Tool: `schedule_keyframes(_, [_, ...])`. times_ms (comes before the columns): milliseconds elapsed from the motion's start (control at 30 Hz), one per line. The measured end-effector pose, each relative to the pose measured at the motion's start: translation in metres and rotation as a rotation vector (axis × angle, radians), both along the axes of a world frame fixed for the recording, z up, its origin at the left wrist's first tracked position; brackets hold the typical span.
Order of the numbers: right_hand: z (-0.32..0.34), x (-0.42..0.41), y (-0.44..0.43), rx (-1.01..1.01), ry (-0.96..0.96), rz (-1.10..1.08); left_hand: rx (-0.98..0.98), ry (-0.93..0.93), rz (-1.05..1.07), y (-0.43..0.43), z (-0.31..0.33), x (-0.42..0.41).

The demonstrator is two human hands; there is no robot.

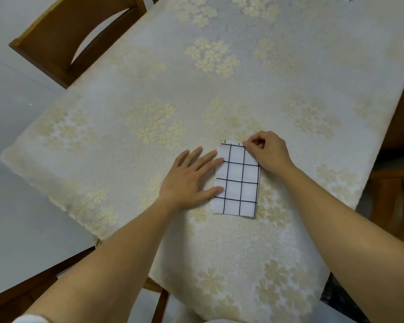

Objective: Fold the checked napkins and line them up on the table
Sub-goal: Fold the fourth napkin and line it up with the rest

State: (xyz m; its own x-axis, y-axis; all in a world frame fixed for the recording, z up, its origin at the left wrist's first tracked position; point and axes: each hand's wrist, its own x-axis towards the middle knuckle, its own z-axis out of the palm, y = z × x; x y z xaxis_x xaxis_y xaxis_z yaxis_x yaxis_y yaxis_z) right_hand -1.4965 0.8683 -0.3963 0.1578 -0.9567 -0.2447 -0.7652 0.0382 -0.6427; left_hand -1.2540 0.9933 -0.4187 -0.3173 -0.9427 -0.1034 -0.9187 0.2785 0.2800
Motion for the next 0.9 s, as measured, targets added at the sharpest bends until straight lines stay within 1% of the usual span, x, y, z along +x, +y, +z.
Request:
schedule_keyframes(67, [0.001, -0.001, 0.002, 0.021, -0.029, 0.046, -0.004, 0.005, 0.004, 0.0, 0.0, 0.0])
schedule_keyframes(133, [-0.002, -0.001, 0.001, 0.019, -0.015, 0.073, -0.001, 0.01, 0.007, 0.0, 0.0, 0.0])
schedule_keyframes(433, [-0.004, 0.001, -0.001, 0.004, -0.018, -0.025, 0.005, -0.014, -0.004, 0.0, 0.004, -0.002])
schedule_keyframes(600, [-0.005, 0.006, 0.005, -0.086, -0.022, -0.057, -0.005, -0.03, -0.012, 0.0, 0.002, -0.001])
schedule_keyframes(700, [-0.008, 0.005, 0.012, -0.131, -0.057, -0.064, 0.007, -0.036, -0.02, -0.001, 0.003, -0.001])
schedule_keyframes(767, [-0.011, 0.002, 0.019, -0.221, -0.031, -0.024, 0.013, -0.041, -0.025, -0.001, 0.003, -0.001])
schedule_keyframes(833, [-0.01, -0.004, 0.027, -0.371, 0.09, 0.052, 0.01, -0.047, -0.023, -0.001, 0.003, -0.001])
schedule_keyframes(900, [-0.006, -0.01, 0.035, -0.502, 0.147, 0.194, 0.014, -0.059, -0.024, -0.001, 0.004, -0.001])
